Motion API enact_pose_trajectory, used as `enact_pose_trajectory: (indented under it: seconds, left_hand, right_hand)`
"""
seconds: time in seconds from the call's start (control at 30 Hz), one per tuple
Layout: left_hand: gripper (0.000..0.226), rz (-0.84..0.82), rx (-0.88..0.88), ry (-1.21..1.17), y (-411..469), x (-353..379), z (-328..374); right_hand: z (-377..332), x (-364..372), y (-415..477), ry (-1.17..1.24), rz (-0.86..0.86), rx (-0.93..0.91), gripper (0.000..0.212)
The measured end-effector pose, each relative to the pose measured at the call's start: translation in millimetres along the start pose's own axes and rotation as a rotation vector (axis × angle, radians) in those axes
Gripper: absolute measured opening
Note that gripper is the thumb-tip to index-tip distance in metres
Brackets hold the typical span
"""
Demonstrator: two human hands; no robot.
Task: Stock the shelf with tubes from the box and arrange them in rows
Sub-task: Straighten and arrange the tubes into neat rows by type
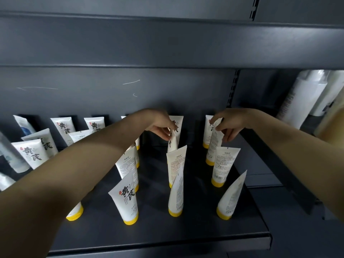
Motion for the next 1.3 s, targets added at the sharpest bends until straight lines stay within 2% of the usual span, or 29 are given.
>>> enact_pose_trajectory:
  seconds: [0.13,0.33,0.53,0.67,0.77,0.9,1.1,1.3]
  left_hand:
    - [0.036,-0.01,-0.014,0.041,-2.1,-7.3,-4.8]
    - [0.041,-0.011,0.175,0.277,-5.1,-13.0,3.0]
    - [0.033,0.098,0.25,0.331,-0.5,-10.9,11.9]
    - [0.026,0.187,0.319,0.34,1.5,-11.2,15.5]
    - [0.02,0.212,0.352,0.365,0.2,-7.8,17.4]
    - [0.013,0.256,0.396,0.451,-1.4,-3.6,22.4]
    - [0.012,0.335,0.424,0.509,-1.4,-6.8,28.2]
    - [0.016,0.453,0.45,0.482,-3.3,-10.9,30.3]
  right_hand:
    - [0.8,1.2,-1.7,0.047,0.026,0.038,0.034]
    - [9.9,0.8,-4.5,0.244,0.089,0.132,0.029]
    - [13.0,-5.5,-11.6,0.191,0.004,0.11,0.027]
    - [15.8,-7.5,-10.2,0.149,0.055,0.081,0.029]
    - [6.4,-5.4,-7.6,0.032,0.04,-0.029,0.028]
    - [-15.1,-2.2,-9.9,-0.287,0.041,-0.205,0.027]
    - [-19.9,-9.7,-11.0,-0.465,0.151,-0.23,0.017]
    - [-27.6,-12.0,-11.8,-0.663,0.214,-0.268,0.024]
Point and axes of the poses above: each hand's wrist, its own y-axis towards the middle knuckle, its own x-axis out of the palm, z = x × y, the point moved 7 cm from there along y, towards the middle knuckle, and after that the axes turned 12 degrees about -x, right-handed, at the moved point
